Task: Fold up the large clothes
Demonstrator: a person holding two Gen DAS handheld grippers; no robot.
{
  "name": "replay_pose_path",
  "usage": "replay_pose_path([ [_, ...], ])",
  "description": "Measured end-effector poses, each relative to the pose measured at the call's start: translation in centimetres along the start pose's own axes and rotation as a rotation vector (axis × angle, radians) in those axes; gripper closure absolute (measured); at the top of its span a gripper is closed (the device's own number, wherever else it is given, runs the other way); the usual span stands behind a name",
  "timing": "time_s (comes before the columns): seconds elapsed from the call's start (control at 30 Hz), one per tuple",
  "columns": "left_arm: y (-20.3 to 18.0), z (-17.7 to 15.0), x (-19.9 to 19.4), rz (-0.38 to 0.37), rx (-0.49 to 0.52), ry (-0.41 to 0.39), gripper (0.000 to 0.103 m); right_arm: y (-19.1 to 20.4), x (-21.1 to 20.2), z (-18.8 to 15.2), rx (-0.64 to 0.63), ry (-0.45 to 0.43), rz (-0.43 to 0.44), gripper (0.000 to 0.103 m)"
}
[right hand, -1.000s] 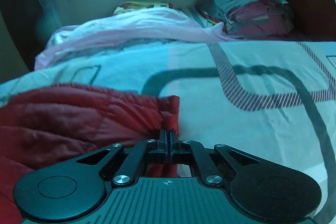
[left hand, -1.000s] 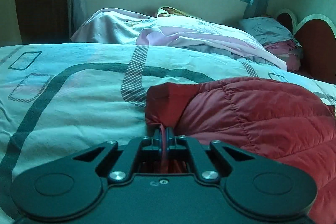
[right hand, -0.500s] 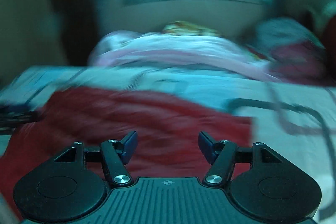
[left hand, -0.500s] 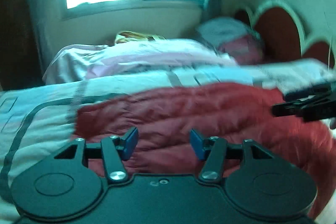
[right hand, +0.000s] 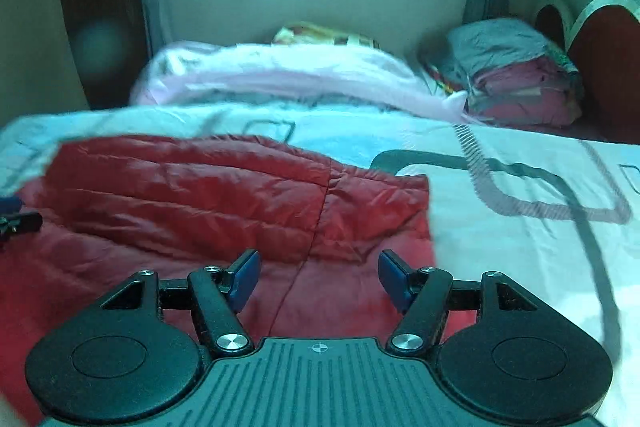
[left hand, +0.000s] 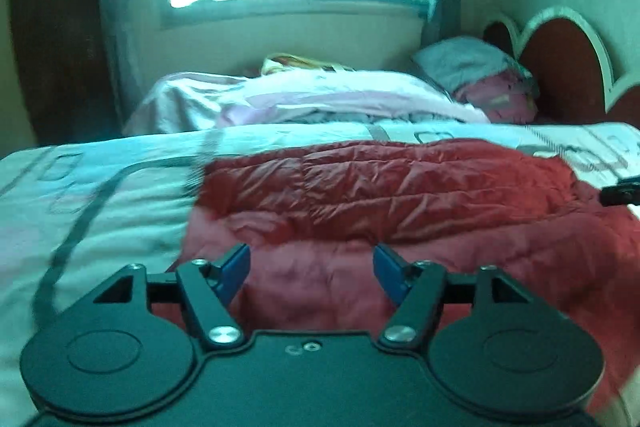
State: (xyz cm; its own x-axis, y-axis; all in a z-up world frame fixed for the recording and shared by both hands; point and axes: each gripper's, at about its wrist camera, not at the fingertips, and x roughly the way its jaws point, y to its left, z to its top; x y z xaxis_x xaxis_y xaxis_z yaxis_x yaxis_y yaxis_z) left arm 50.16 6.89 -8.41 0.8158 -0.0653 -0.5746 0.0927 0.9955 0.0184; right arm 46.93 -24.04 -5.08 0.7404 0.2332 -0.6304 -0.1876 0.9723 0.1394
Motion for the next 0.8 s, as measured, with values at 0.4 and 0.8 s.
replay_pose_path([
  [0.4,-3.2,-4.8,-2.1,0.113,0.066,0.044,0.027,7.0,-2.5,-6.9,-0.121,0.068,-0.094,0.038],
  [0.8,5.8,-7.5,-7.8,0.119,-0.393,0.077,0.031,-6.2,-9.7,-11.4,0.734,0.030,0.056,0.024],
])
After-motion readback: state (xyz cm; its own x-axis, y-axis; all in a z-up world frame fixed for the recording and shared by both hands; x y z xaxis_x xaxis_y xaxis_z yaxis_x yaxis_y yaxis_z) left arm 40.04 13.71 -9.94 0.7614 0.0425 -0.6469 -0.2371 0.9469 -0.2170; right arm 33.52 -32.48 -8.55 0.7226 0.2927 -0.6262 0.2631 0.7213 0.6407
